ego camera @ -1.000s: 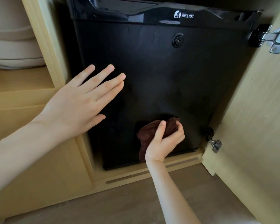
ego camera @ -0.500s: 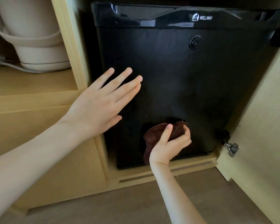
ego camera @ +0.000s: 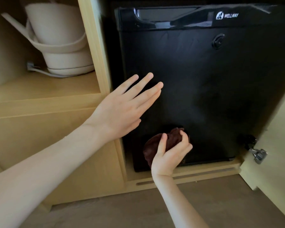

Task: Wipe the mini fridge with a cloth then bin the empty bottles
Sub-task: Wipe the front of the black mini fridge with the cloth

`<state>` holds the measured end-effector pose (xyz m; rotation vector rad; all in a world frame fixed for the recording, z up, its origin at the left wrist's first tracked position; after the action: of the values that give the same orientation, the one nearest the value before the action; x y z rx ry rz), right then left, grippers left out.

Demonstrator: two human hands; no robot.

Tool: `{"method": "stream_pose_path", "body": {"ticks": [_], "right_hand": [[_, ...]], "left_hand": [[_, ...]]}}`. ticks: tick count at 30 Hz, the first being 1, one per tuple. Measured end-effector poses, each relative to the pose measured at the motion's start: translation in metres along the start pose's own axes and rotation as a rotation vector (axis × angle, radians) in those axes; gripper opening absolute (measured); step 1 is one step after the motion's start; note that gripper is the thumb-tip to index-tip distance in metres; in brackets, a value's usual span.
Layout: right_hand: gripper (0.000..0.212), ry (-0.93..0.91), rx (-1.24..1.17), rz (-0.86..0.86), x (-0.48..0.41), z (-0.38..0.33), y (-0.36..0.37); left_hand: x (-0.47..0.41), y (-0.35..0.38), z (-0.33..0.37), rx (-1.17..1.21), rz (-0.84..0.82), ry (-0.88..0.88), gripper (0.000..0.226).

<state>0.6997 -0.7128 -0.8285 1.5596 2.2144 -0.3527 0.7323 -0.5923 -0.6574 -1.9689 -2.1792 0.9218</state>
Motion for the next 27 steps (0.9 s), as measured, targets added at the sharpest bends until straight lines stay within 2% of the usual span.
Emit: {"method": "stream_pose_path", "body": {"ticks": [4,8,10,14,22,27], "right_hand": [[0.048,-0.182,-0.026,-0.020,0.003,-0.036,0.022],[0.047,-0.303,0.060,-0.088,0.028,-0.009,0.022],[0.050,-0.248,0.093,-0.120,0.042,0.017,0.015],[0.050,-0.037,0.082,-0.079,0.053,0.040,0.010],[0.042,-0.073,0.030,-0.079,0.051,0.020,0.017],[0.040,-0.002,0.031,-0.013,0.032,0.035,0.004]], "left_hand": [[0.004,0.008,0.012,0.028,0.032,0.005,0.070],[0.020,0.025,0.040,0.012,-0.042,0.028,0.066],[0.026,0.031,0.048,-0.001,-0.073,0.011,0.071],[0.026,0.032,0.050,-0.010,-0.072,0.008,0.082],[0.022,0.035,0.058,0.014,-0.036,0.036,0.085],[0.009,0.039,0.068,0.063,-0.031,0.060,0.092]]}}
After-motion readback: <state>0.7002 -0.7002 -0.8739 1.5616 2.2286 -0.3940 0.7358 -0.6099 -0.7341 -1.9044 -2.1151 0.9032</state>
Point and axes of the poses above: each hand's wrist, its own x-axis away from the middle knuckle, its own y-axis out of the palm, z = x × y, the point moved 5 cm from there along -x, towards the middle knuckle, and after that the axes turned 5 degrees about y, right-handed, at the moved point
